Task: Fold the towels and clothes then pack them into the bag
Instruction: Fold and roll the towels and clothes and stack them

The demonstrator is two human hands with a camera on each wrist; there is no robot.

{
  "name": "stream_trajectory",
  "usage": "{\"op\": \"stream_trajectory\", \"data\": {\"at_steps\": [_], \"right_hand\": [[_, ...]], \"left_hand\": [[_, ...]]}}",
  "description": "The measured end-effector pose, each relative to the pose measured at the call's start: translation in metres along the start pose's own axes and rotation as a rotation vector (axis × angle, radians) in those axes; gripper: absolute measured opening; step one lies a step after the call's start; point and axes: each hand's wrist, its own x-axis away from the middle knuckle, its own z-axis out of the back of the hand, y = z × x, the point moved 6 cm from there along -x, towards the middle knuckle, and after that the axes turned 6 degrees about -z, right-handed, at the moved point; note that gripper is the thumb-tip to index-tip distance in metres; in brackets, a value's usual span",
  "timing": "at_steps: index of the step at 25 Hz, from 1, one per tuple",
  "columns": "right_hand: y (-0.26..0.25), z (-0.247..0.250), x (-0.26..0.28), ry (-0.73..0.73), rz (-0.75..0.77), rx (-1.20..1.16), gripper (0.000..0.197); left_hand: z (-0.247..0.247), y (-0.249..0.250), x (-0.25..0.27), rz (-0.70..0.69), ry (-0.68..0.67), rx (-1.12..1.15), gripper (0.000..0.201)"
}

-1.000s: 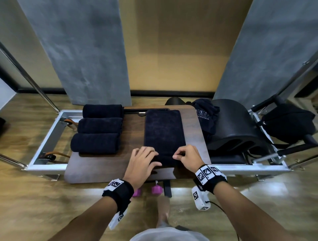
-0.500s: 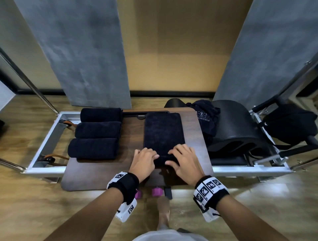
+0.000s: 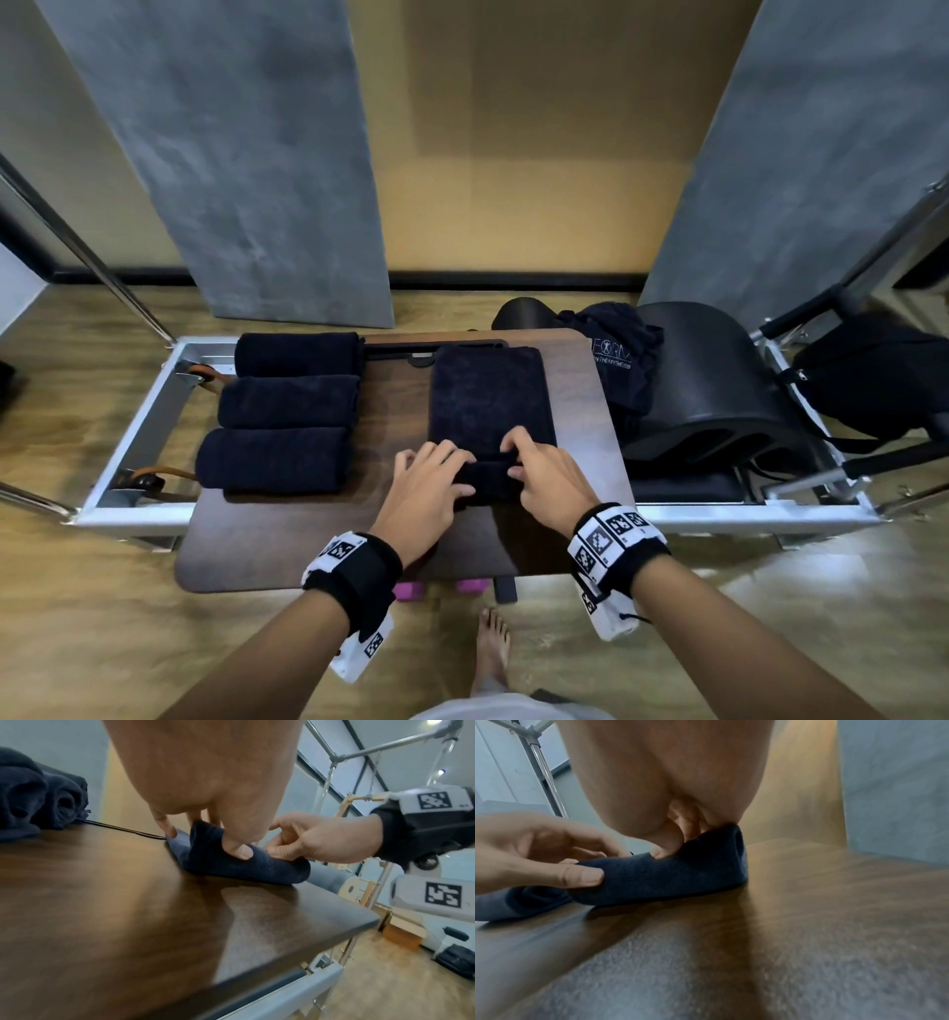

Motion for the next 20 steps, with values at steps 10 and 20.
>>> {"op": "stream_trajectory", "data": {"at_steps": [10, 20], "right_hand": [[-0.006, 0.006, -0.004, 0.134, 0.17, 0.279, 0.039], [0.01, 0.02, -0.049, 0.041, 0.097, -0.021, 0.034]], "left_hand": [[0.006, -0.014, -0.034, 0.072, -0.011, -0.073, 0.027], [0.015, -0.032, -0.045, 0.084, 0.062, -0.005, 0.035]]}}
